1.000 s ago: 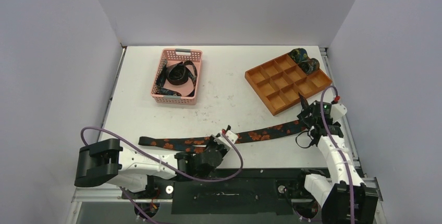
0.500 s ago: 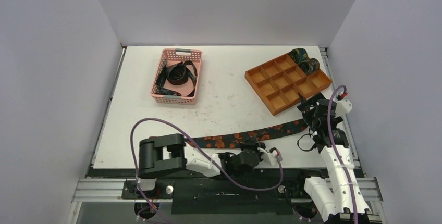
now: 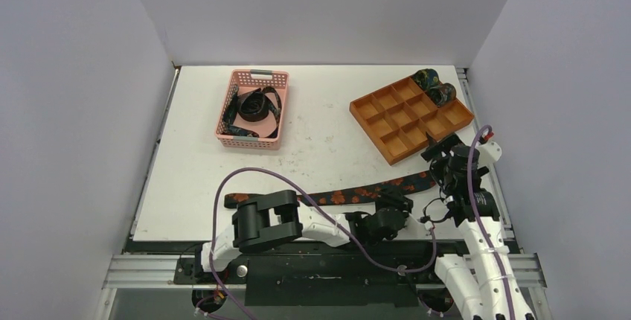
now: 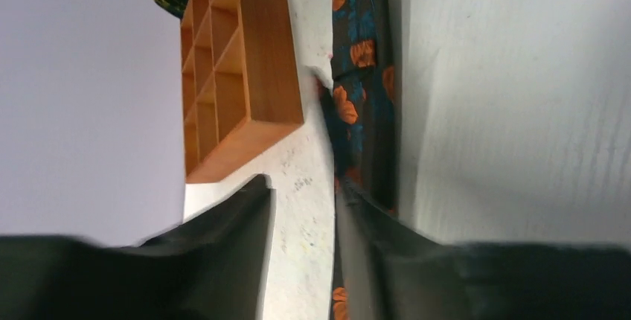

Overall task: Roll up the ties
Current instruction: Flatten out the tie at the center of the board.

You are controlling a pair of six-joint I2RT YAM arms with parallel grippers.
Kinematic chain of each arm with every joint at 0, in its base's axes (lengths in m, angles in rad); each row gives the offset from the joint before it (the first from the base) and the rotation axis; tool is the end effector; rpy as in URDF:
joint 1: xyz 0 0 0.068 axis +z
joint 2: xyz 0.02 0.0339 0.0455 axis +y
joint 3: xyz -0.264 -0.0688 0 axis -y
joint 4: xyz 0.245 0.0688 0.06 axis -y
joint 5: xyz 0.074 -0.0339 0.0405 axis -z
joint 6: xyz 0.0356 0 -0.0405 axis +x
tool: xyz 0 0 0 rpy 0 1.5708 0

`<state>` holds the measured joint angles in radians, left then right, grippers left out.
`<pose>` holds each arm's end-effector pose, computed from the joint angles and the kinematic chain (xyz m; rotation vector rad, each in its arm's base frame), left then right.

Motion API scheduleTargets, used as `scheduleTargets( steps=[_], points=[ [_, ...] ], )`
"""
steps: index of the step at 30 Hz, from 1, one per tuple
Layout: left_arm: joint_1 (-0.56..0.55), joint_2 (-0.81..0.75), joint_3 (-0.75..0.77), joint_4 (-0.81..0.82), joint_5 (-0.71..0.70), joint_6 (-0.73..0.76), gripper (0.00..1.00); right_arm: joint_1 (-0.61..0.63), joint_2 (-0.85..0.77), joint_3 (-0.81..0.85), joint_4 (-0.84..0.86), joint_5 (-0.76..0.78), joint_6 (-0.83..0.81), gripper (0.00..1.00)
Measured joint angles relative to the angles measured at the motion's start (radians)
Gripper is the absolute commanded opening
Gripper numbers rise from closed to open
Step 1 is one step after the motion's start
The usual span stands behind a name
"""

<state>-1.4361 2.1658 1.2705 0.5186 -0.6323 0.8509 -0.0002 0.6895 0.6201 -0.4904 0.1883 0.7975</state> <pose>0.0831 -0.4565 0.1407 1.4992 1.1305 0.2147 0.1572 -0.0067 0.2664 0.9292 1.9184 0.2721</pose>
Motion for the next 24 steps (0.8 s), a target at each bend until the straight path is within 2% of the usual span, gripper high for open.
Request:
scheduleTargets(
  steps=[2, 4, 9, 13, 17, 21, 24],
  points=[
    [0.000, 0.003, 0.030, -0.024, 0.006, -0.015, 0.68, 0.020, 0.000, 0.003, -0.007, 0.013, -0.010, 0.87],
    [-0.002, 0.002, 0.045, -0.043, 0.008, -0.047, 0.77, 0.037, 0.000, 0.012, -0.022, 0.024, -0.023, 0.87],
    [-0.009, -0.052, 0.001, -0.108, -0.002, -0.113, 0.83, 0.048, 0.007, 0.056, -0.035, 0.044, -0.038, 0.88],
    [-0.019, -0.218, -0.125, -0.187, -0.011, -0.215, 0.81, 0.047, 0.021, 0.076, -0.034, 0.060, -0.051, 0.88],
    [-0.005, -0.472, -0.228, -0.292, 0.042, -0.395, 0.68, 0.043, 0.043, 0.076, -0.034, 0.056, -0.063, 0.82],
    [0.128, -0.628, -0.227, -0.390, 0.264, -0.627, 0.59, 0.031, 0.060, 0.053, -0.009, 0.013, -0.084, 0.71],
    [0.278, -0.639, -0.208, -0.439, 0.470, -0.782, 0.58, 0.021, 0.088, 0.011, 0.018, -0.051, -0.097, 0.65]
  ],
)
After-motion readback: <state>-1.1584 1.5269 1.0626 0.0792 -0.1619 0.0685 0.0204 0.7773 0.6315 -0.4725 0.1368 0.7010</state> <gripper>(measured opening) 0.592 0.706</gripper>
